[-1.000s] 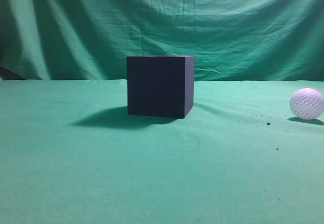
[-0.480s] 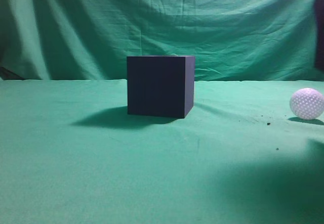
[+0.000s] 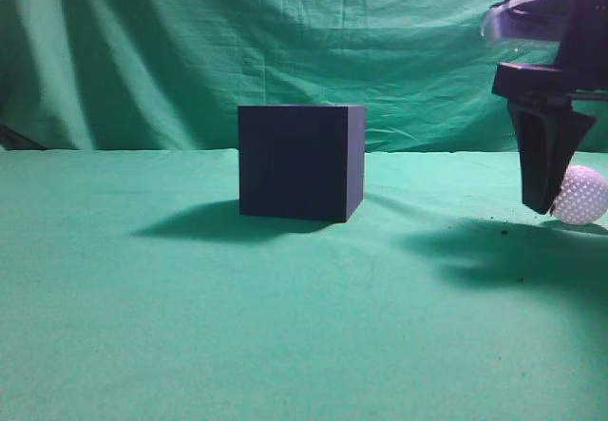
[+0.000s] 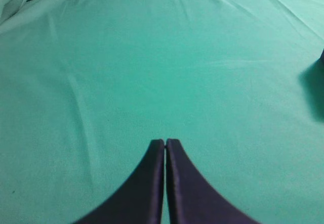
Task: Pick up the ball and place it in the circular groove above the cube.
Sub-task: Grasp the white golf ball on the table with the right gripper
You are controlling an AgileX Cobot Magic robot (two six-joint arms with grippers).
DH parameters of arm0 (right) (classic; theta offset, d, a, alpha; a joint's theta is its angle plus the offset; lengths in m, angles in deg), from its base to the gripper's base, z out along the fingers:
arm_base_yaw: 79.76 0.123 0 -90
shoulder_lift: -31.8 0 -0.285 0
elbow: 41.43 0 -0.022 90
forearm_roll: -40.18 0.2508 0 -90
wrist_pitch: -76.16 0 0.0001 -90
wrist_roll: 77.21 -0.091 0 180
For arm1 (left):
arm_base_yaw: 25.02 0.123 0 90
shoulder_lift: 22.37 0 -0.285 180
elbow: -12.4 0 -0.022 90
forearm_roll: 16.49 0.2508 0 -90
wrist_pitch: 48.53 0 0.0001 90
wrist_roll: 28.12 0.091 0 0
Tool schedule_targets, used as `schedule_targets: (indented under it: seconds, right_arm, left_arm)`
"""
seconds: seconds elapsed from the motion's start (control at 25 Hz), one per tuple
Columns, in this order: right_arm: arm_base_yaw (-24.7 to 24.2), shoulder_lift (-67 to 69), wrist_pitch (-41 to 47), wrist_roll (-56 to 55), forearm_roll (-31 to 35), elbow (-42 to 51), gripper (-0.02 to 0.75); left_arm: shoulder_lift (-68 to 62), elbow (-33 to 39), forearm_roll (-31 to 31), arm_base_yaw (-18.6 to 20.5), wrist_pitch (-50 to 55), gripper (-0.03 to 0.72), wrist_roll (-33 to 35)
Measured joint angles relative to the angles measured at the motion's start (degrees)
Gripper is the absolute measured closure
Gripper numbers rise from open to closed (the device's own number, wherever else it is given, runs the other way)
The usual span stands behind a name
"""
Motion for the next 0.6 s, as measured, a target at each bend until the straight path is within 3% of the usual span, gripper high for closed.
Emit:
schedule_targets:
  seconds: [0.2,0.36,0.6]
  right_arm:
    - [0.0,1.56,-0.08,0.0,-0.13,-0.4,0.223]
    - [0.0,1.6,0.19,-0.22,-0.13,-0.88,0.43]
    - [0.7,0.12,4.61,-0.22,-0.13,-7.01,0.423]
  left_arm:
    - [0.0,0.0,0.0,0.0,0.0,0.688,0.0]
    - [0.0,0.0,0.0,0.0,0.0,0.688,0.0]
    - [0.0,0.0,0.0,0.0,0.0,0.688,0.0]
